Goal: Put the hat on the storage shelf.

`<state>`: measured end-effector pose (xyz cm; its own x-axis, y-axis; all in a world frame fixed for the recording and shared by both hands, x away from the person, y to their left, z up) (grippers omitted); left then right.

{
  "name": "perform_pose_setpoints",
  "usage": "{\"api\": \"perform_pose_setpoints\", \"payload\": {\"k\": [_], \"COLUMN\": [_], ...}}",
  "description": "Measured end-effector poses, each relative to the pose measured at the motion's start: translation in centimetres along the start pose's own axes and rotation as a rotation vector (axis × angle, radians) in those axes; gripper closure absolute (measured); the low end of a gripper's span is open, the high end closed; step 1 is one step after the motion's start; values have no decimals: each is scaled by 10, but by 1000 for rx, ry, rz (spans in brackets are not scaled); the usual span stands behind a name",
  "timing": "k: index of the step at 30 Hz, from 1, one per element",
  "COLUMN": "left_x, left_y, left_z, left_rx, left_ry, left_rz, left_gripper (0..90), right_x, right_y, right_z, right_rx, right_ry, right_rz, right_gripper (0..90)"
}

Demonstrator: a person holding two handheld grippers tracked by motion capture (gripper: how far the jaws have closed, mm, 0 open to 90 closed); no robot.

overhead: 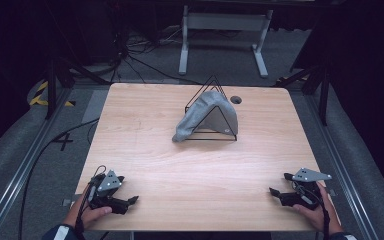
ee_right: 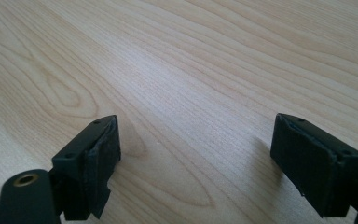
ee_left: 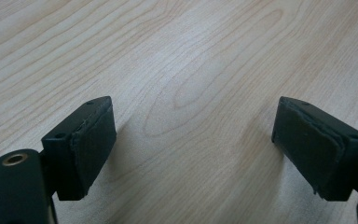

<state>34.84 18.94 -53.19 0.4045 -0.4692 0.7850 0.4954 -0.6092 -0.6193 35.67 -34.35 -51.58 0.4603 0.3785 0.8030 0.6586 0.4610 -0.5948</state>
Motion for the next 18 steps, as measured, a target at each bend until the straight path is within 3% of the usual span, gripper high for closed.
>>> {"api": "perform_pose_setpoints", "payload": {"k": [18], "left_x": [1], "left_y": [0], "left_z": [2], "left_rx": [4], "left_ry": [1], "left_rz": [12], "left_gripper": [125], "right_x": [0], "right_y": [0], "right_z": [0], "right_rx": [3], "right_ry": [-1], "right_rz": [1], "right_gripper": [161]}}
Point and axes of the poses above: each handheld gripper's, and its own axes: y roughly forward along the jaws, x roughly out of its top, z roughly to its left, the point moved 7 cm from there along y, roughly forward along the jaws, and after that the axes turned 6 degrees about -z, right-handed, at the moved point
